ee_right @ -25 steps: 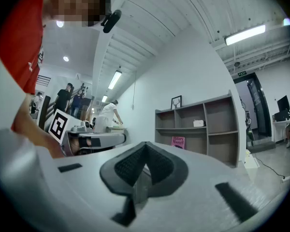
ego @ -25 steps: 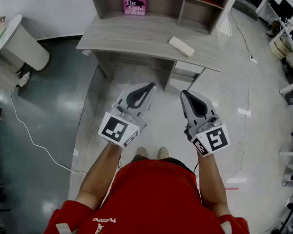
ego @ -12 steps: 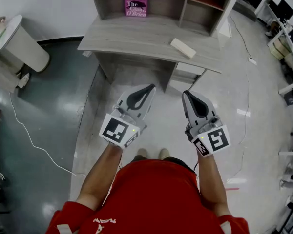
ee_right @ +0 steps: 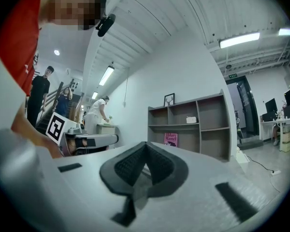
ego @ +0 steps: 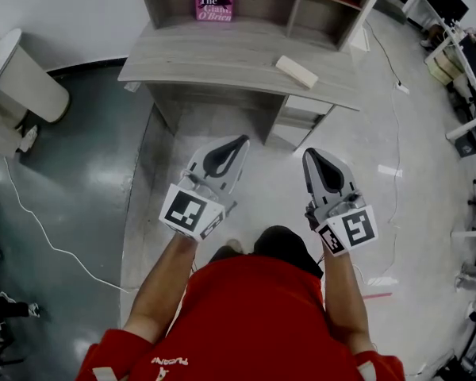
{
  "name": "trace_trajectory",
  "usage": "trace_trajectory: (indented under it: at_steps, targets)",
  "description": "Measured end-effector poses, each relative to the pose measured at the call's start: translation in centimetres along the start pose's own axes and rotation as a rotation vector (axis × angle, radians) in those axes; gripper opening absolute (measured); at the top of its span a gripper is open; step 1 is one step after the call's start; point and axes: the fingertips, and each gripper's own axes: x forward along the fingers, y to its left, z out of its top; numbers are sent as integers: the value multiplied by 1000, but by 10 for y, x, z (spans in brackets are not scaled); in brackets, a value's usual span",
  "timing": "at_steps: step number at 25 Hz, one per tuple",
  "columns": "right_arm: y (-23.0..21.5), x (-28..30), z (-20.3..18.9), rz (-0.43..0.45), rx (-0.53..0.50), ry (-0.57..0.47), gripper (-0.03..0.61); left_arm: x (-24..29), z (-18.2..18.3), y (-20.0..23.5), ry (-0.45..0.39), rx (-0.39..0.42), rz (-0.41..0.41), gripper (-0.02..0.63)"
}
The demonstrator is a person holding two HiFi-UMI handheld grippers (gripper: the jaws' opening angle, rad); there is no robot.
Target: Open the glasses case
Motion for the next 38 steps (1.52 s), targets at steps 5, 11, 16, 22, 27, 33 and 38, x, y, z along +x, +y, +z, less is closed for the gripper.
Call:
trace_trajectory:
  at_steps: [5, 11, 16, 22, 27, 33, 38]
  targets:
    - [-11, 12, -4, -31, 0, 12, 5, 9, -5, 16, 4, -12, -10, 9]
    - [-42, 34, -17, -38, -3, 14, 5, 36, -17, 36, 19, 0, 1, 9]
    - [-85, 67, -26, -38, -28, 7, 5, 76, -32, 62, 59, 24, 14, 9]
    - [-144, 104, -39, -28, -49, 21, 5, 147, -53, 93, 100, 46, 27, 9]
    - [-195, 126, -59, -21, -16, 53, 5, 203, -82, 113, 138, 56, 43, 9]
    - [-248, 156, -81, 16, 2, 88, 5, 262, -111, 136, 187, 66, 47, 9]
    - [-285, 177, -95, 52, -6, 114, 5, 302, -141, 147, 250, 71, 45, 9]
